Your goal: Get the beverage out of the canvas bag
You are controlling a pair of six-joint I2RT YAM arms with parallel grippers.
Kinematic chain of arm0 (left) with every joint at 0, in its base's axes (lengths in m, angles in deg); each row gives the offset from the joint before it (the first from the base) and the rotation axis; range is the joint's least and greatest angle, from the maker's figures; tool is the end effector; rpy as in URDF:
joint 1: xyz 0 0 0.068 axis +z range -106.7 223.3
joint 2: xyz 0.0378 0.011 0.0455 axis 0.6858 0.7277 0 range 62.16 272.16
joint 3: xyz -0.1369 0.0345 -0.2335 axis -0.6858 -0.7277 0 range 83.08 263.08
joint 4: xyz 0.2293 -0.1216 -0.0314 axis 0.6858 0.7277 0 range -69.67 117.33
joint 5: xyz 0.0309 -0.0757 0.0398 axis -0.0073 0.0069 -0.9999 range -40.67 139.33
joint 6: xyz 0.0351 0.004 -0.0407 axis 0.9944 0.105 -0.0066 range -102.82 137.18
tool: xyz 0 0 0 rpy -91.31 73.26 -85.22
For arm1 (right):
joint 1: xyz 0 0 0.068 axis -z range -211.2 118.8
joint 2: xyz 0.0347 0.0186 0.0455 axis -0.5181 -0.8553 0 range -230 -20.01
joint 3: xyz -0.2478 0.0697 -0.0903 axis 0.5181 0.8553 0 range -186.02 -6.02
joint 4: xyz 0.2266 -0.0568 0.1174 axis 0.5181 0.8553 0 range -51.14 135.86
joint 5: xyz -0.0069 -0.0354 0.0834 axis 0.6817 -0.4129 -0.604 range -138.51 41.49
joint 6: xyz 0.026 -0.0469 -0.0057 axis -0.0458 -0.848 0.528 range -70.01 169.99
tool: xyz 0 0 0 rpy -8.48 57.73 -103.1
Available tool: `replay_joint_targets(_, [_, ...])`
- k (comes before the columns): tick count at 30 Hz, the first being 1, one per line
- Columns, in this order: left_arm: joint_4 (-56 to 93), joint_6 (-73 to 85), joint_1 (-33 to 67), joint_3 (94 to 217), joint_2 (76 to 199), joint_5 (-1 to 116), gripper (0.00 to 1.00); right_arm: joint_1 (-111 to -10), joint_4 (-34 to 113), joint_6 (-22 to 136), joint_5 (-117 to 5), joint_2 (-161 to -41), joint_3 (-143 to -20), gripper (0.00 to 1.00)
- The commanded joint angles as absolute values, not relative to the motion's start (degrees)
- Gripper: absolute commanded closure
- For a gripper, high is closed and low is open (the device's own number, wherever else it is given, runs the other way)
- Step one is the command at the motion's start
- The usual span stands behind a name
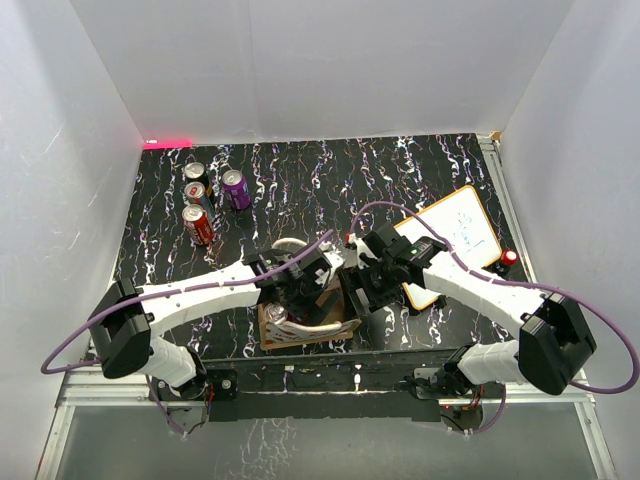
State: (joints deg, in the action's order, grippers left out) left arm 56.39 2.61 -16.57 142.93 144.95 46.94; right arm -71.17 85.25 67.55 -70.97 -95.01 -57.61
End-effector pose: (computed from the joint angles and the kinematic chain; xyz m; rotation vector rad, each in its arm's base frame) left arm 0.1480 -0.2521 0.2414 1.0094 2.4583 -0.4017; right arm 0.1730 0.1629 0.2259 -0.6698 2.8499 0.7598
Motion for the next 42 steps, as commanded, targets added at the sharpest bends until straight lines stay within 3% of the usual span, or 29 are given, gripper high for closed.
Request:
replay_joint_targets(1, [64.8, 0.9, -16.9, 141.3, 143.6, 45.2, 0.12, -69.5, 82.0, 66.8, -67.7, -94.6, -60.2, 0.2])
replay_joint_targets(4, [65.5, 0.0, -16.8, 141.5, 143.4, 44.7, 0.15, -69.5, 82.0, 67.0, -67.2, -94.2, -60.1, 0.18])
replay_joint_targets(10, [63.1, -1.5, -16.8, 141.5, 143.3, 44.4, 0.38, -69.5, 82.0, 66.9, -67.2, -94.4, -60.3, 0.16])
replay_joint_targets(19, [63.2, -2.2, -16.8, 147.9, 145.1, 43.3, 0.63, -69.5, 81.7, 65.8, -68.5, -96.1, -62.6, 0.18])
replay_joint_targets(22, [65.0, -2.5, -16.8, 151.6, 145.3, 41.9, 0.68, -69.5, 81.4, 65.4, -69.1, -97.1, -63.5, 0.21])
replay_joint_targets(24, [66.7, -3.2, -16.8, 154.1, 145.2, 40.9, 0.76, -69.5, 81.2, 65.1, -69.7, -97.9, -64.1, 0.24])
replay_joint_targets(31, [70.2, -6.1, -16.8, 161.7, 143.3, 38.6, 0.85, -69.5, 80.8, 64.6, -71.0, -99.6, -64.7, 0.34])
replay_joint_targets(34, [72.9, -7.1, -16.8, 165.4, 143.1, 37.4, 0.99, -69.5, 80.8, 64.3, -71.1, -99.6, -64.6, 0.38])
replay_joint_targets(42, [79.0, -7.6, -16.7, 177.5, 143.7, 32.9, 1.0, -69.6, 80.5, 64.3, -71.9, -100.2, -63.4, 0.49])
